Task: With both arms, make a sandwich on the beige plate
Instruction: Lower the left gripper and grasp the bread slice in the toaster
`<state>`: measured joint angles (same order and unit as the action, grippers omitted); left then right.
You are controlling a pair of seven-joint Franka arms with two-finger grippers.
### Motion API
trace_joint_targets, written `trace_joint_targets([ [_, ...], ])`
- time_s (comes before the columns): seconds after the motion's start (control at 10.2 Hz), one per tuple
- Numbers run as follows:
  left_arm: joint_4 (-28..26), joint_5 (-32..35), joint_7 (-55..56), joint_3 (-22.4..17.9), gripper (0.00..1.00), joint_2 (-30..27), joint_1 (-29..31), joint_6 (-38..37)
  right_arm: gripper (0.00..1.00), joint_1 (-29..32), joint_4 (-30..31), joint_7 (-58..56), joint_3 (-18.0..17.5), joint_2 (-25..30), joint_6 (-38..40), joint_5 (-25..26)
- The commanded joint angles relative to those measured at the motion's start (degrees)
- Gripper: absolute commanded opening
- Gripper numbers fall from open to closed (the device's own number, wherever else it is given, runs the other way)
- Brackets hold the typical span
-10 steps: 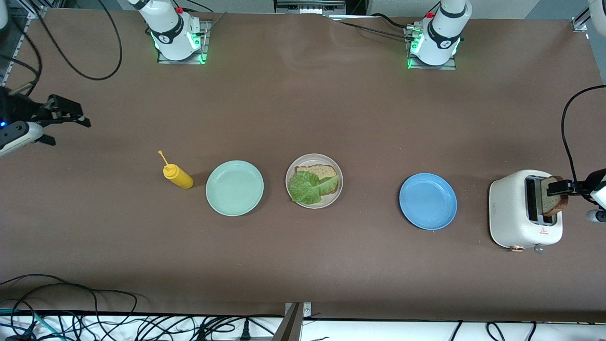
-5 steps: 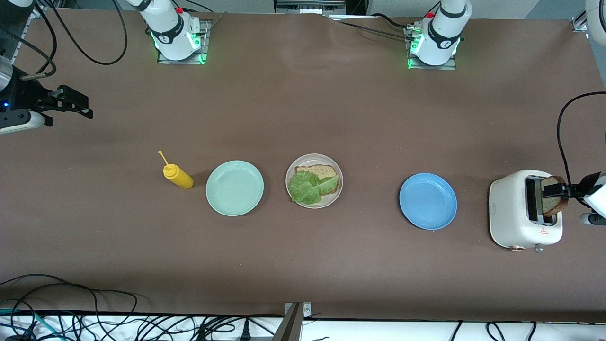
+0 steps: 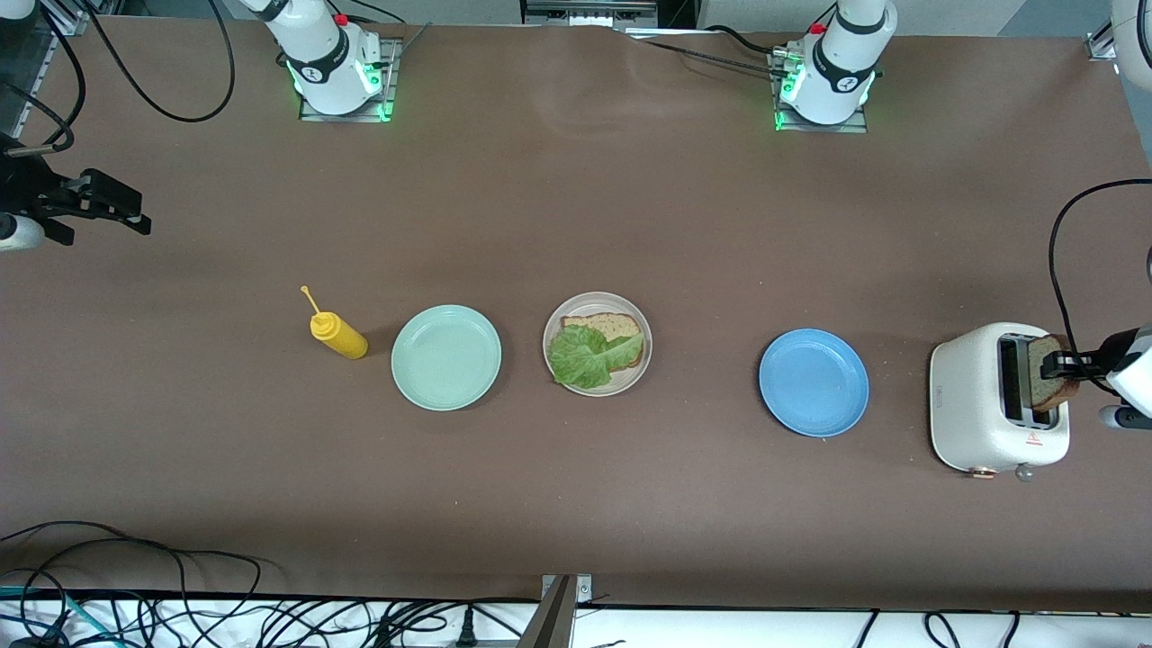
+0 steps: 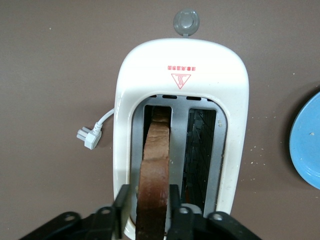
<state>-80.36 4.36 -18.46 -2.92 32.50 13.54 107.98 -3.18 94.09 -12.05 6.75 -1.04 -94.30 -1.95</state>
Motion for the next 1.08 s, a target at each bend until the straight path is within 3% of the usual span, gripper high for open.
trace_joint_targets([
  [0.0,1.9,1.7,-0.6,0.4,0.00,0.8,0.3,-0.5,1.00,0.7,2.0,1.0,-1.0,1.9,0.6,0.7],
  [0.39,2.0,1.8,-0.5,0.5,0.00,0.5,-0.3,-1.2,1.00,3.0,2.0,1.7,-1.7,2.6,5.9,0.7],
  [0.59,3.9,1.7,-0.5,0.5,0.00,0.5,-0.4,-3.2,1.00,6.6,2.0,1.7,-6.2,2.6,5.8,0.8],
  [0.98,8.5,1.6,-0.4,0.7,0.00,0.6,-1.0,-9.0,1.00,6.5,2.0,1.9,-6.1,3.1,5.6,1.0],
])
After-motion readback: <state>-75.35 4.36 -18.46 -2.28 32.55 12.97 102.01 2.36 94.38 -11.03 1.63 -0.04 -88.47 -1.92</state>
